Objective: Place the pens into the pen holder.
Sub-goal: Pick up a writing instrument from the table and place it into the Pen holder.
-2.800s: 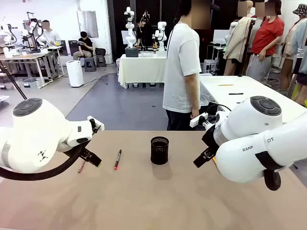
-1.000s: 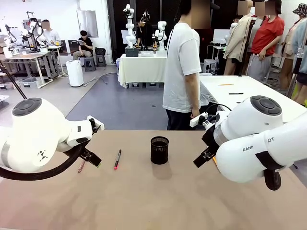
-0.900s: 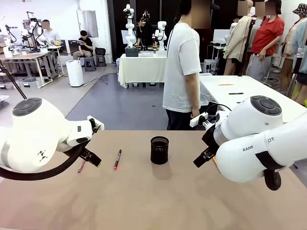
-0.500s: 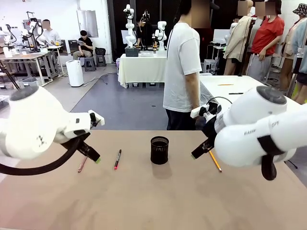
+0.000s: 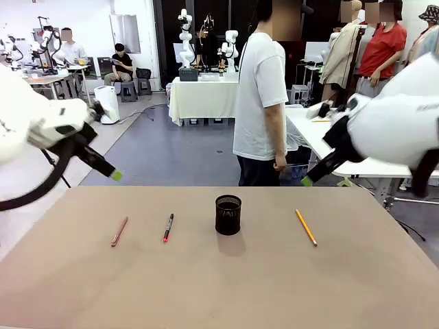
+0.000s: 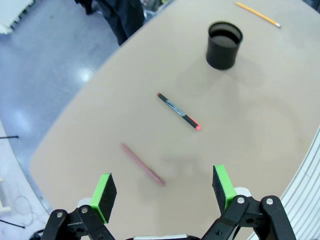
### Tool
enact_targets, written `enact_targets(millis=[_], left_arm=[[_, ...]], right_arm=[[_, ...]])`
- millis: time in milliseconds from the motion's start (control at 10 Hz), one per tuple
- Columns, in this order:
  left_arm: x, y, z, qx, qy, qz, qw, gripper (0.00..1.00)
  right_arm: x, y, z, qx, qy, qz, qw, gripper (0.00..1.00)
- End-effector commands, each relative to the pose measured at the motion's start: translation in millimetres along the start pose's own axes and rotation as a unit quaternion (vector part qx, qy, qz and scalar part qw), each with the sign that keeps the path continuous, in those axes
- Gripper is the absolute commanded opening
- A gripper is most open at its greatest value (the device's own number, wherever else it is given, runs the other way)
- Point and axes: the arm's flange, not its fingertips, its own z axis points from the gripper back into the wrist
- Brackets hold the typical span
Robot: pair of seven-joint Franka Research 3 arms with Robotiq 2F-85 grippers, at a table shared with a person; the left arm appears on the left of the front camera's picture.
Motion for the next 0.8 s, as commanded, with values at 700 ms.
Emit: enact_targets(millis=[700], left_arm=[[-39,114,30,-0.159,-0.020,-0.074,0.984,1.00]], right_arm=[[12,-152,84,0.090,-0.009,0.126,0.988,1.00]])
